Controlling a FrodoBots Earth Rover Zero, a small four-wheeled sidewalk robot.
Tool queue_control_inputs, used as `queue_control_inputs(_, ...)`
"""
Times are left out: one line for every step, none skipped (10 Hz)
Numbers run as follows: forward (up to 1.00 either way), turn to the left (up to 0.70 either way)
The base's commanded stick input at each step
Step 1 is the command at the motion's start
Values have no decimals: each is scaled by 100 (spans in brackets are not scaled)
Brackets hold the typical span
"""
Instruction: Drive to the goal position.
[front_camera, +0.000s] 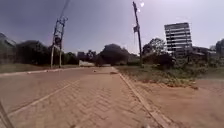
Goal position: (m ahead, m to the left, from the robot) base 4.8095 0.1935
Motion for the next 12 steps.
queue_control_inputs(30,0)
queue_control_inputs(30,0)
queue_control_inputs(30,0)
queue_control_inputs(30,0)
queue_control_inputs(30,0)
queue_control_inputs(30,0)
queue_control_inputs(30,0)
queue_control_inputs(30,0)
queue_control_inputs(30,0)
queue_control_inputs(30,0)
queue_control_inputs(30,0)
queue_control_inputs(30,0)
